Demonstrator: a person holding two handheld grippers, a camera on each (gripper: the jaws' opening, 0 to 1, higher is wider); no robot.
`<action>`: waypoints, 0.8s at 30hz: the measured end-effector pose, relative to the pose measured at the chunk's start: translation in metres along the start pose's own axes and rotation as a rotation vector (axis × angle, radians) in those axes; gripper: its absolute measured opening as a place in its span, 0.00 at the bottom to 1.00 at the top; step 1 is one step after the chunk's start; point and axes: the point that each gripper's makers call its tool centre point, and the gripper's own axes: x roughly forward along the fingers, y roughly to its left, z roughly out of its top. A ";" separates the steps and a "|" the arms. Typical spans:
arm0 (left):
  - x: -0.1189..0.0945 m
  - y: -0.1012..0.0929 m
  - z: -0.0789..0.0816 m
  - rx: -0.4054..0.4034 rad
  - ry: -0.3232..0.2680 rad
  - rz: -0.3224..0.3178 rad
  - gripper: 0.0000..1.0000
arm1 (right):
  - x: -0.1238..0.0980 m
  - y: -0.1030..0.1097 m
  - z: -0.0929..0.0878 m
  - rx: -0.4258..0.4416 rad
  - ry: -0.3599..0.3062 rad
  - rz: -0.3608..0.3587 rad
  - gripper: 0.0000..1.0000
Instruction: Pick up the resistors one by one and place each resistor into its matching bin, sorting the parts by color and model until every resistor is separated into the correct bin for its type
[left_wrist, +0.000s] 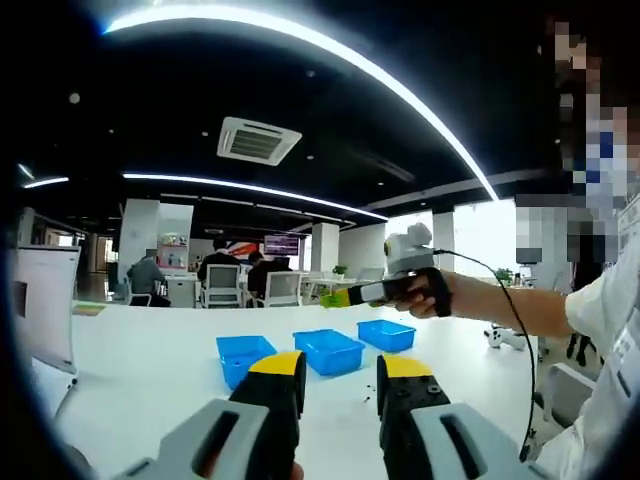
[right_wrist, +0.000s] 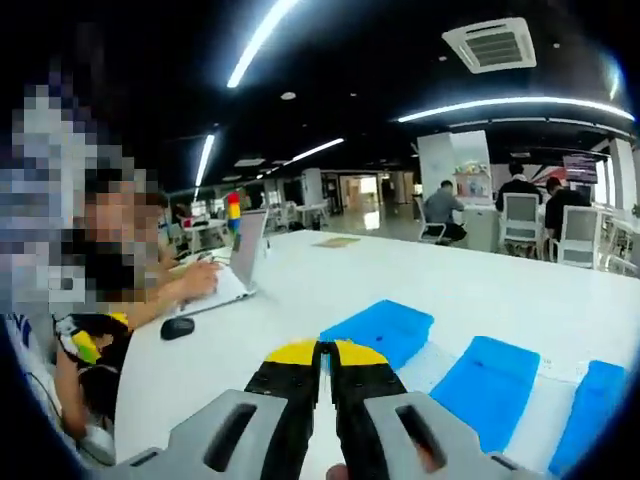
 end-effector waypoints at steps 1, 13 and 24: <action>0.000 0.000 0.000 0.000 0.000 0.000 0.30 | 0.013 -0.007 0.002 0.004 0.011 -0.012 0.07; -0.001 0.004 0.000 -0.015 -0.010 0.004 0.30 | 0.106 -0.046 -0.023 -0.018 0.153 -0.110 0.07; -0.001 -0.002 0.003 -0.012 -0.017 -0.008 0.30 | 0.099 -0.052 -0.010 -0.076 0.100 -0.156 0.48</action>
